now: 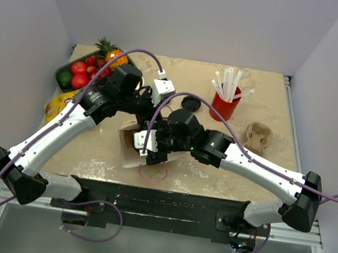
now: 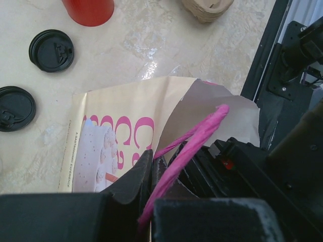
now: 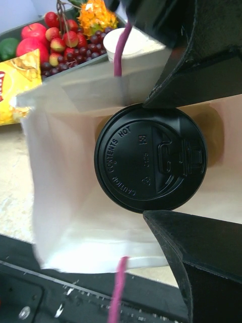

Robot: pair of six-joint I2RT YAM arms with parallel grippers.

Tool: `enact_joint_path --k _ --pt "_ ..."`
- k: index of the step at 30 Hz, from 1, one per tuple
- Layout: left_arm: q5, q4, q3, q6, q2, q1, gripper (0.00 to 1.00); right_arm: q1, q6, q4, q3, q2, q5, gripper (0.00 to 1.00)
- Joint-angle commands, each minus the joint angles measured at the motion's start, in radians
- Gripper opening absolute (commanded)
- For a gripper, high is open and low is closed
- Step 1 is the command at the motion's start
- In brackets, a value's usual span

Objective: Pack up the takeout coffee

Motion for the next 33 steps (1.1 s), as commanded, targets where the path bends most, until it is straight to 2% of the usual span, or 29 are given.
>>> enact_joint_path --k 1,10,14,23,29,33 --pt "0.047 0.019 -0.010 -0.057 -0.013 -0.004 0.00 0.001 -0.048 0.152 -0.010 0.008 0.025 0.00" --pt "0.221 0.025 -0.018 -0.122 0.020 0.109 0.00 0.000 -0.140 0.270 -0.085 0.020 -0.019 0.00" --pt "0.245 0.029 -0.022 -0.134 0.034 0.116 0.00 0.000 -0.163 0.292 -0.106 0.029 -0.041 0.00" --pt "0.245 0.038 -0.015 -0.137 0.057 0.123 0.00 -0.006 -0.183 0.229 -0.077 0.063 -0.081 0.00" --pt "0.397 0.016 -0.033 -0.134 0.073 0.191 0.00 -0.006 -0.203 0.223 -0.088 0.072 -0.065 0.00" --pt "0.403 -0.004 -0.023 -0.097 0.082 0.192 0.00 -0.008 -0.208 0.241 -0.082 0.101 -0.053 0.00"
